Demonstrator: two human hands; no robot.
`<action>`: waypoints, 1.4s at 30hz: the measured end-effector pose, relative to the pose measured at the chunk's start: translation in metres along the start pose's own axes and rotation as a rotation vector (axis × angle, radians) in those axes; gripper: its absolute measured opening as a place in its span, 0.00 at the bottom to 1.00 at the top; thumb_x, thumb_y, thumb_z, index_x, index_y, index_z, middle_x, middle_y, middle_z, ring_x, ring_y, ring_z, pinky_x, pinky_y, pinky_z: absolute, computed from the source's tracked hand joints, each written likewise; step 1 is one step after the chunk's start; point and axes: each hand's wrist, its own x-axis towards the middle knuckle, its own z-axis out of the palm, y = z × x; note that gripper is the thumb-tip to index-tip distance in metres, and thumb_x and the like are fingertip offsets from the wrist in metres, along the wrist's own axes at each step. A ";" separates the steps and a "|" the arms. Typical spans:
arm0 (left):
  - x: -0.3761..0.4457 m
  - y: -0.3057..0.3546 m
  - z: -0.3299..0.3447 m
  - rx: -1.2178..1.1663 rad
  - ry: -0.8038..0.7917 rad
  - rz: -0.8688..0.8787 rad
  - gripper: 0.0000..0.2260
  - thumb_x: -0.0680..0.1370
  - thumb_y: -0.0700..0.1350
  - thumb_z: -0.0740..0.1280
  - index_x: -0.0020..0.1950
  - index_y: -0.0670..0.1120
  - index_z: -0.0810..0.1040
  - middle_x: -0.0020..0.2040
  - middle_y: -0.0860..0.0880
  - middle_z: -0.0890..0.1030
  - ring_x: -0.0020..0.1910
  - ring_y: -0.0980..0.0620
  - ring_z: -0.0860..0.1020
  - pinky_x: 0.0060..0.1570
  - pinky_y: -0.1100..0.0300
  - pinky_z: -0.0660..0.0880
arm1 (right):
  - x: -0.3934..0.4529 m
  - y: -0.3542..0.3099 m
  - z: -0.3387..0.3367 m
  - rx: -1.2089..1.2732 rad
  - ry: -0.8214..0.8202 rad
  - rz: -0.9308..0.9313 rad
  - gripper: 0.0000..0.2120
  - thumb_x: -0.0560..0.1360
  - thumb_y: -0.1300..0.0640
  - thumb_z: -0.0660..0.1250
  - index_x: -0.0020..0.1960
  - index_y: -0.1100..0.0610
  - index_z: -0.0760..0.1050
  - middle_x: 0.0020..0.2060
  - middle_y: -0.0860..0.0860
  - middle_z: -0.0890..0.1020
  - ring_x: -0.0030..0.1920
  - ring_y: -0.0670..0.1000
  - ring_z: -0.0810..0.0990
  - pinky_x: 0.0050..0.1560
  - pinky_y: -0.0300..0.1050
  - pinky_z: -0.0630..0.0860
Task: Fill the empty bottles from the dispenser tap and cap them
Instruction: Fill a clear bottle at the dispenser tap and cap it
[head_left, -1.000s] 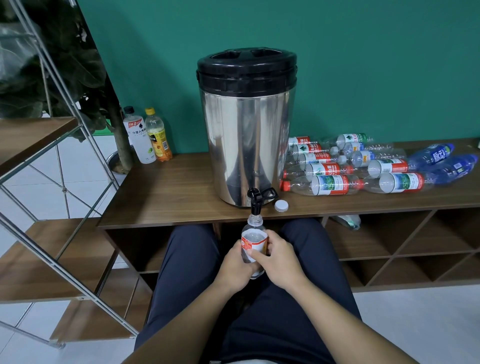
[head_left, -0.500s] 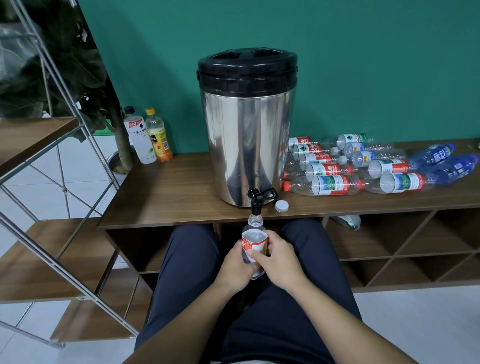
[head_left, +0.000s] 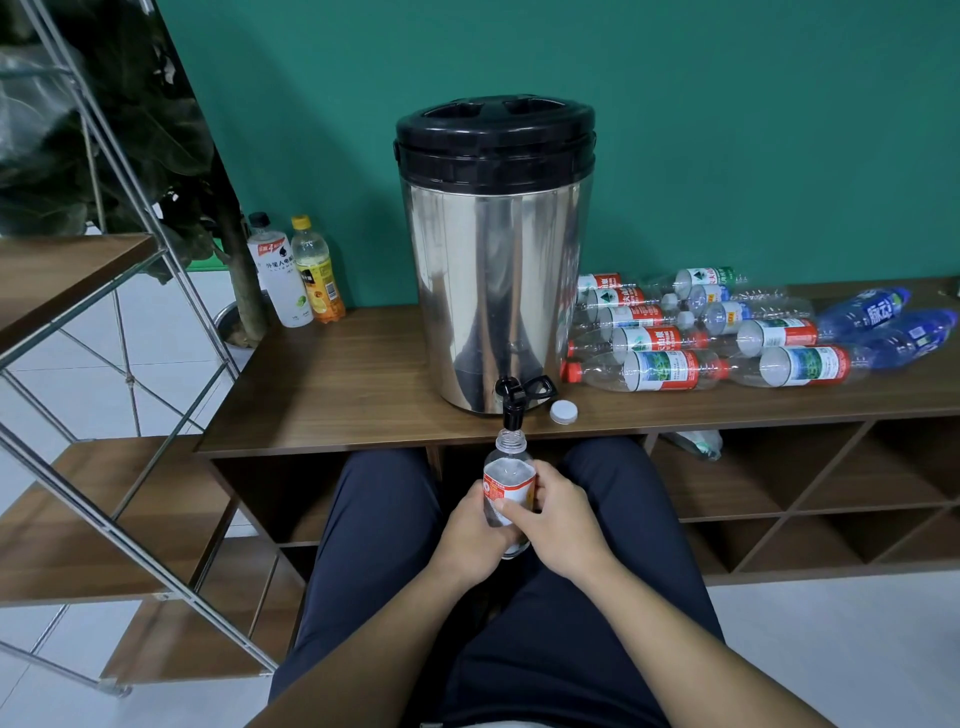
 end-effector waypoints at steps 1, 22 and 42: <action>0.000 -0.001 0.000 0.000 -0.001 -0.002 0.25 0.74 0.33 0.76 0.69 0.50 0.80 0.59 0.52 0.89 0.59 0.55 0.87 0.64 0.53 0.84 | 0.000 0.000 0.000 -0.001 0.000 -0.001 0.20 0.75 0.51 0.83 0.63 0.45 0.81 0.53 0.40 0.89 0.54 0.40 0.88 0.58 0.48 0.86; 0.000 -0.002 0.000 0.003 -0.005 -0.008 0.25 0.75 0.33 0.76 0.68 0.51 0.80 0.58 0.52 0.89 0.58 0.54 0.88 0.65 0.50 0.84 | -0.001 -0.002 -0.001 0.000 0.001 0.001 0.21 0.75 0.53 0.83 0.66 0.47 0.81 0.54 0.41 0.89 0.55 0.39 0.87 0.59 0.44 0.86; 0.001 -0.002 0.000 0.028 -0.012 0.000 0.25 0.73 0.39 0.78 0.67 0.54 0.80 0.59 0.54 0.89 0.59 0.56 0.87 0.67 0.48 0.83 | -0.001 -0.003 -0.001 -0.007 0.002 -0.001 0.21 0.76 0.52 0.82 0.66 0.48 0.81 0.55 0.40 0.89 0.54 0.38 0.87 0.54 0.34 0.83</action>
